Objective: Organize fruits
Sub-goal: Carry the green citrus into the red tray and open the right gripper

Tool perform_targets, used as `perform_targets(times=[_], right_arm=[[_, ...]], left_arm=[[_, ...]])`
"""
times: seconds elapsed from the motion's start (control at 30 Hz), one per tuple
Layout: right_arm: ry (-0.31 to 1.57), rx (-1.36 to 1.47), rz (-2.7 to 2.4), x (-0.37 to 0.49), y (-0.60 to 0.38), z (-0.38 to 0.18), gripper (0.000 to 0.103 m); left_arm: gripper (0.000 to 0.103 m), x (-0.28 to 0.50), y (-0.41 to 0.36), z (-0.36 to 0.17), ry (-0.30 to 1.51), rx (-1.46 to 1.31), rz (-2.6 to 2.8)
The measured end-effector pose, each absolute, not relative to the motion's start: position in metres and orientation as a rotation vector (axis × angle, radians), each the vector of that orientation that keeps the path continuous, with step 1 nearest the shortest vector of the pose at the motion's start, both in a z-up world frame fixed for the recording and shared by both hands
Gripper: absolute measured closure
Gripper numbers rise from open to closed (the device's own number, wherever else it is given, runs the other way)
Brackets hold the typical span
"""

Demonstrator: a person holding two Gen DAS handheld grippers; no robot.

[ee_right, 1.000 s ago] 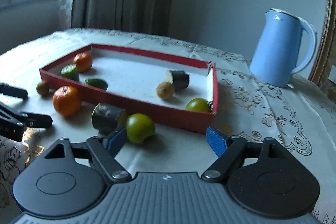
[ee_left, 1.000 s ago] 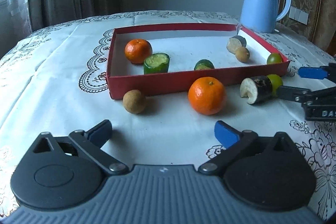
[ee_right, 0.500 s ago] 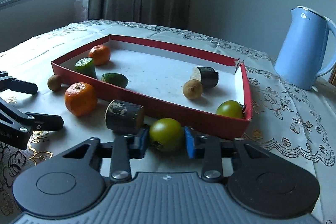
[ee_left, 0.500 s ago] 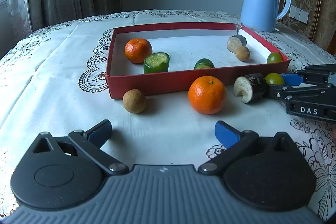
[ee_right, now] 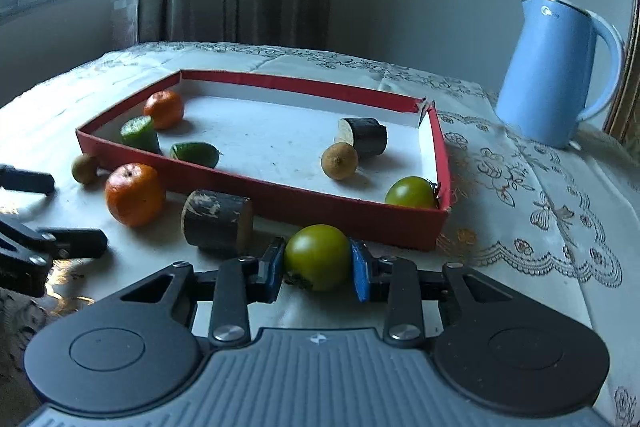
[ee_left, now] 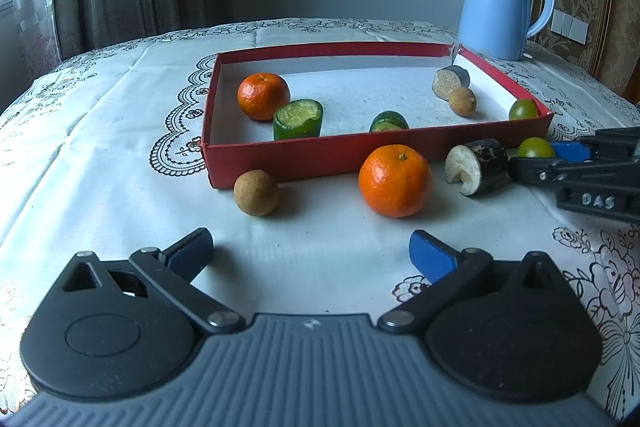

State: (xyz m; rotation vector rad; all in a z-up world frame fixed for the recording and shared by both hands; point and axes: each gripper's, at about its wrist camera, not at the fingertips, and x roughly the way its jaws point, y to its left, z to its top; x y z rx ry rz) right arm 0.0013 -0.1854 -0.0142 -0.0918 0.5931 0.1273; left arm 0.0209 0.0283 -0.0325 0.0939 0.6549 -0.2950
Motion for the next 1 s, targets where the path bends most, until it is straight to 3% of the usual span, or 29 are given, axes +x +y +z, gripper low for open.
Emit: perform_targets(times=[0.4, 1.0], right_arm=[[0.527, -0.028, 0.03, 0.027, -0.202, 0.02, 0.069], [0.587, -0.062, -0.058, 0.073, -0.19, 0.004, 0.069]], left_arm=[[0.0, 0.021, 0.028, -0.033, 0.655, 0.094, -0.295], [0.0, 0.021, 0.028, -0.033, 0.655, 0.095, -0.295]])
